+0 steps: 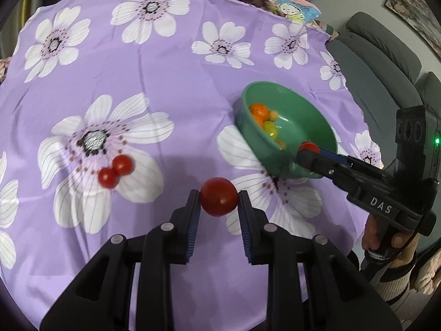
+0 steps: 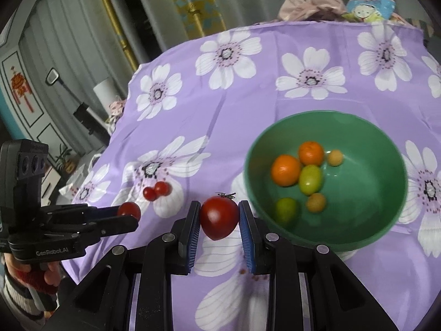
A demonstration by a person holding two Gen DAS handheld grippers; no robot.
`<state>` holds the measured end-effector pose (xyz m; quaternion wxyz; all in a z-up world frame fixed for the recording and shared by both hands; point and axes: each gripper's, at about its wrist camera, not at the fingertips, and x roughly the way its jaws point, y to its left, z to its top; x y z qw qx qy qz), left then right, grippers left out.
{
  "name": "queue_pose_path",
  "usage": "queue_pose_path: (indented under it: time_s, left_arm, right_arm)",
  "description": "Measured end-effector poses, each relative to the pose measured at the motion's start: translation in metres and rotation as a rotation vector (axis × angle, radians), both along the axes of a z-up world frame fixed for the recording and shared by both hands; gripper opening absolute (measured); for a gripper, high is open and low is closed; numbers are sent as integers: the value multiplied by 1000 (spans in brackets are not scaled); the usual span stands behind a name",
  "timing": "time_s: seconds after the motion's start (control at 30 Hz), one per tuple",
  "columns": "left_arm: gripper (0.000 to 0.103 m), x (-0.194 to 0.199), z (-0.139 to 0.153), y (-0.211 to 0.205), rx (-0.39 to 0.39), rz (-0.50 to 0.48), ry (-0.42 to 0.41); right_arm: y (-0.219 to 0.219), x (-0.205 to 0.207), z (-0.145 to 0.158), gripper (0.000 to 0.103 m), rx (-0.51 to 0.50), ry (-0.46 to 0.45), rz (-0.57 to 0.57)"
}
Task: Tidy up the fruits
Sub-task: 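Carry the red cherry tomatoes in both grippers over the green bowl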
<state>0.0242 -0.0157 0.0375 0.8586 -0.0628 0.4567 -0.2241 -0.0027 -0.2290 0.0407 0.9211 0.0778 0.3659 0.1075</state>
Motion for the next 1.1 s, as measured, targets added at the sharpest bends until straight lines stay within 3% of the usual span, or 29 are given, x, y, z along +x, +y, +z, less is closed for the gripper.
queue_pose_path:
  time_s: [1.1]
  left_arm:
    - [27,41,6,-109,70,-182,-68]
  right_arm:
    - [-70,-8,-1,29,41,-33,-139]
